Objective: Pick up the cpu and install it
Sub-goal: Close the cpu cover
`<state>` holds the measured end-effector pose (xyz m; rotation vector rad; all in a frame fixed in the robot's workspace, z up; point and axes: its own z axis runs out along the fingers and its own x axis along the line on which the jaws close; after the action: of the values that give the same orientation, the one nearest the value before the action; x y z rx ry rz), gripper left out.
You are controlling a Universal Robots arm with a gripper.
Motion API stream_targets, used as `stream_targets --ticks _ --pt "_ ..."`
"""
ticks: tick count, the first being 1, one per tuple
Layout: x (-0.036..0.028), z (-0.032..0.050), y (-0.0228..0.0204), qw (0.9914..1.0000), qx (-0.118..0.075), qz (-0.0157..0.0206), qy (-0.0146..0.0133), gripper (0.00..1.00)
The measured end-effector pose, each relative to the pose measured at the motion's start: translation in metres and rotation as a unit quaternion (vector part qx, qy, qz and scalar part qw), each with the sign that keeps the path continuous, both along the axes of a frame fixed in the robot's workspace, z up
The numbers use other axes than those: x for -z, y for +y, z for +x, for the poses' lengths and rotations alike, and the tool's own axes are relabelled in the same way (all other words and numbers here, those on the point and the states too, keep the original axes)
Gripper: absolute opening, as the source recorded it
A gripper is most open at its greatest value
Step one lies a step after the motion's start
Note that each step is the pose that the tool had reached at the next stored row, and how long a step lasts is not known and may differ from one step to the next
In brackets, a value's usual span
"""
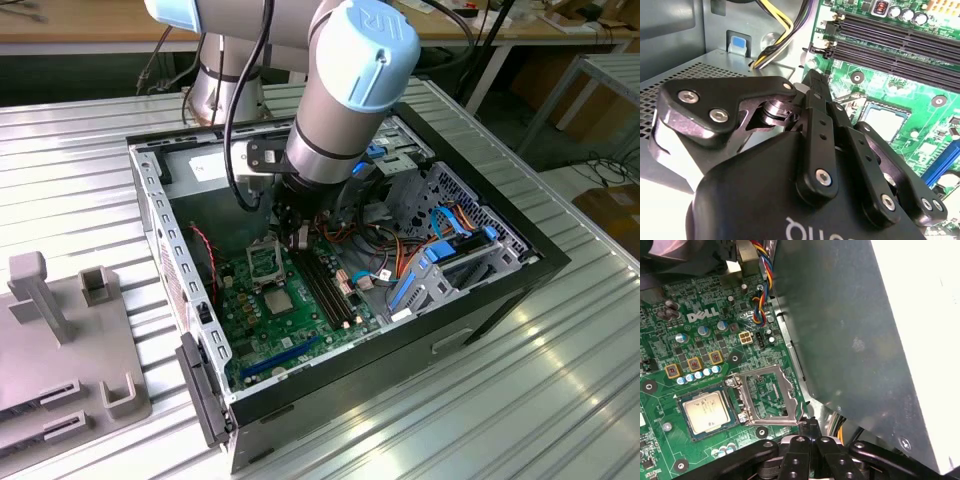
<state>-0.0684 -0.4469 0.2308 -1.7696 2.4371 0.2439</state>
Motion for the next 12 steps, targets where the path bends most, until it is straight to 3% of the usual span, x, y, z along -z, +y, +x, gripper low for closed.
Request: stream_targets --ticks 5,12 --pt "-0.0021 0.0000 0.0000 0.99998 0.000 -0.0046 0.0033 0.11" --pt "-0.0050 0.0000 0.0000 0.99994 0.000 -0.0077 0.0082 0.11"
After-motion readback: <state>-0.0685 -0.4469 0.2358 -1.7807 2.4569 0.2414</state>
